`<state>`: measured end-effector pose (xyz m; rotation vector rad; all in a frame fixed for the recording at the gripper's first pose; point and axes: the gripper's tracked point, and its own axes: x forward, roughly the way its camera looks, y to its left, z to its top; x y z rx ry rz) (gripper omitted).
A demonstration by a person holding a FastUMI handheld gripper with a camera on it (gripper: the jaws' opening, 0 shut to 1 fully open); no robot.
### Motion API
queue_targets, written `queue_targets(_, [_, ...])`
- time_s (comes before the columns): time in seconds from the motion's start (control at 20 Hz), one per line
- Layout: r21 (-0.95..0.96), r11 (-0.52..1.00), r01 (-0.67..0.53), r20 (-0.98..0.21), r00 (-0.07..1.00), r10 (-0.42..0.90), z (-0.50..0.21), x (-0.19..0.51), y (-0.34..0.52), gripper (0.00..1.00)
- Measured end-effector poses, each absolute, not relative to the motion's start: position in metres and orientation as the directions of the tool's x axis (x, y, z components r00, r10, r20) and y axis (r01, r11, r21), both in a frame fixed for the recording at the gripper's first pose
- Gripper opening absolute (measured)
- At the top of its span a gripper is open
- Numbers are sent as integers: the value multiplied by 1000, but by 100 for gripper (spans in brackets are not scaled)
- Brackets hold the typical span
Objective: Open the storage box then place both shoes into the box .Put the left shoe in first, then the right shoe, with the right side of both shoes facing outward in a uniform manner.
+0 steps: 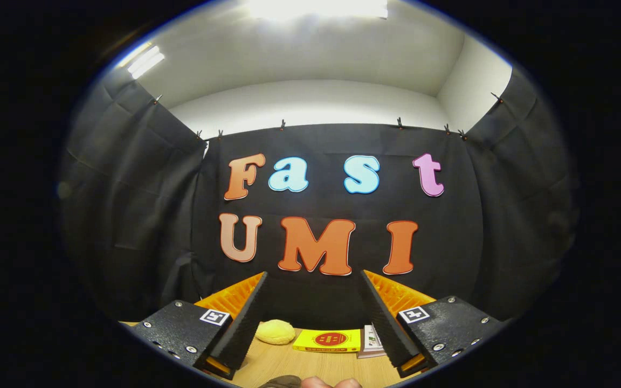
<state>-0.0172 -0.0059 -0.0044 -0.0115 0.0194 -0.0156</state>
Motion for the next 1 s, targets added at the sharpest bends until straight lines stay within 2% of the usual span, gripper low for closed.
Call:
queue_targets(0.1, [-15,1000,23,-41,999,-24,-10,-17,-8,98])
queue_targets(0.4, [78,994,-73,-90,993,80,-52,-17,16,98])
queue_targets(0.55, [199,962,-185,-120,970,211,-80,-18,46,97])
queue_targets(1.0, [459,854,-246,-360,827,432,-208,-4,111,91])
